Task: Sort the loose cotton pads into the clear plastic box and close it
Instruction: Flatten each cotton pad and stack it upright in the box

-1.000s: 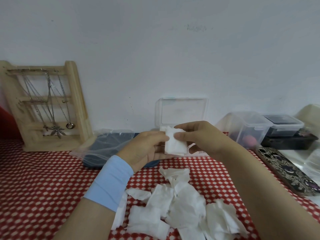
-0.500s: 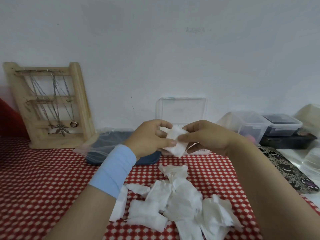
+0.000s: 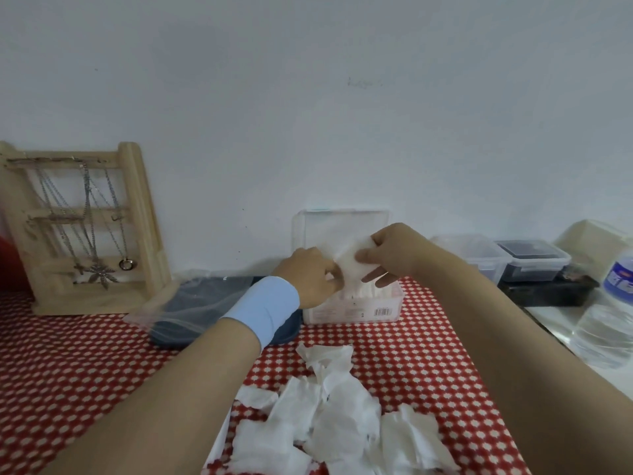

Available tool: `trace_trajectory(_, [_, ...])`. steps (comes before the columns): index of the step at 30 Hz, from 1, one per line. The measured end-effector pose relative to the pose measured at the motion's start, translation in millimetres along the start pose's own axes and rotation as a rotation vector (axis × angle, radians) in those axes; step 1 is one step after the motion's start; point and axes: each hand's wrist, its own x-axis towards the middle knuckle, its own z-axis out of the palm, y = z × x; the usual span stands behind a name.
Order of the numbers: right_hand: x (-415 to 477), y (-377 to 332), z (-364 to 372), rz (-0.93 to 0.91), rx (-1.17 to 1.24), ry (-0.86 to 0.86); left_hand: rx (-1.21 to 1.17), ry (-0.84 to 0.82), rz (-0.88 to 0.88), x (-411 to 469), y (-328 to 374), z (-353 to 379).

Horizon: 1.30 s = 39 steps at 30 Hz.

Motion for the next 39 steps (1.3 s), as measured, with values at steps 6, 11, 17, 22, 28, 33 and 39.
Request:
trace_trajectory(6, [6.0, 6.0, 5.3, 0.041, -0.244, -0.049, -0.077, -0.034, -0.071, -1.3, -8.2, -2.6])
trace_trajectory(11, [7.0, -5.8, 16.3, 0.027, -0.795, 0.075, -0.046, -0.107, -0.069, -1.2, -3.3, -8.8])
trace_trajectory(17, [10.5, -18.9, 42.2, 0.080, -1.078, 0.146, -0.044, -0.081, -0.056, -4.3, -8.2, -4.2])
trace_trajectory(22, [20.9, -18.7, 60.7, 0.175, -0.886, -0.032, -0.123, -0.020, -0.043, -9.6, -14.8, 3.8])
trace_trajectory(28, [11.7, -22.5, 40.5, 0.254, -0.657, -0.201, -0.198, 0.007, -0.002, -17.9, -21.4, 4.3])
trace_trajectory(33, [13.1, -19.9, 60.2, 0.245, -0.673, -0.181, -0.219, 0.019, 0.018, -20.7, -22.3, 5.6])
trace_trajectory(39, [10.7, -13.3, 64.1, 0.119, -0.642, -0.113, 0.001, -0.177, 0.080, -23.7, -18.2, 21.6])
